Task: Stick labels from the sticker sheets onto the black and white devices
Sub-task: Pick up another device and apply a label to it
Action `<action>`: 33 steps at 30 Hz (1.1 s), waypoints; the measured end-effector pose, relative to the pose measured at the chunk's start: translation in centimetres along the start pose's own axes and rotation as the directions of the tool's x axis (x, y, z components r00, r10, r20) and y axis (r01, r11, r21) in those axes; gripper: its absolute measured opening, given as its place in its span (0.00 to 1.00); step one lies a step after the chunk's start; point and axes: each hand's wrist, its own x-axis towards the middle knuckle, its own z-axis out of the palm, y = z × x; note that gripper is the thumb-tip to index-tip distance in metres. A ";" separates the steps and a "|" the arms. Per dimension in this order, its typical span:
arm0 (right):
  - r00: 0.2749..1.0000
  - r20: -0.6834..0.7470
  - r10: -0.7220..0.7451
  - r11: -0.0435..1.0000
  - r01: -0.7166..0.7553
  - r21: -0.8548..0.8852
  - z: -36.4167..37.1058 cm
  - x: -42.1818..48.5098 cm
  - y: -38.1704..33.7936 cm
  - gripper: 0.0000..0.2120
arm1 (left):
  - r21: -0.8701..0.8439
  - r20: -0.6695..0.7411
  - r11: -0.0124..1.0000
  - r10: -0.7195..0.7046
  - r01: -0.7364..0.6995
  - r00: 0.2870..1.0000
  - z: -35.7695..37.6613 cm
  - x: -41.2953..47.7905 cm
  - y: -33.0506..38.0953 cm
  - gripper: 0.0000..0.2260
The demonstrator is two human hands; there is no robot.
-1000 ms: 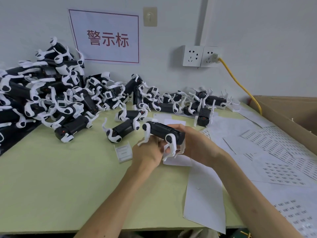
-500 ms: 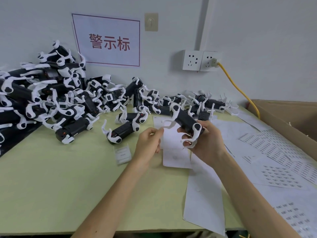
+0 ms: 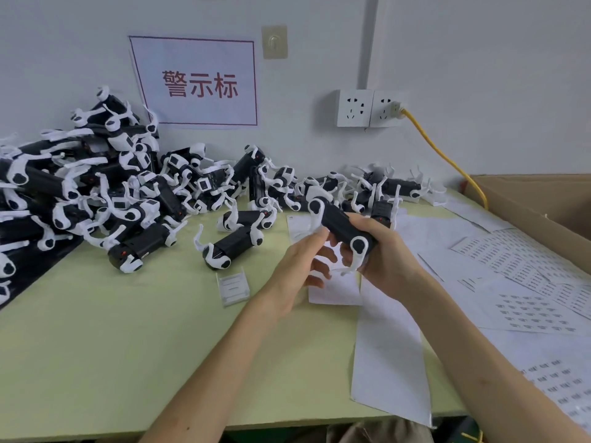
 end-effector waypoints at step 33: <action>0.986 -0.161 -0.041 0.986 0.014 -0.167 0.7 0.0 0.3 0.14 | 0.074 -0.016 0.995 0.071 -0.070 0.997 0.5 -0.4 -0.3 0.14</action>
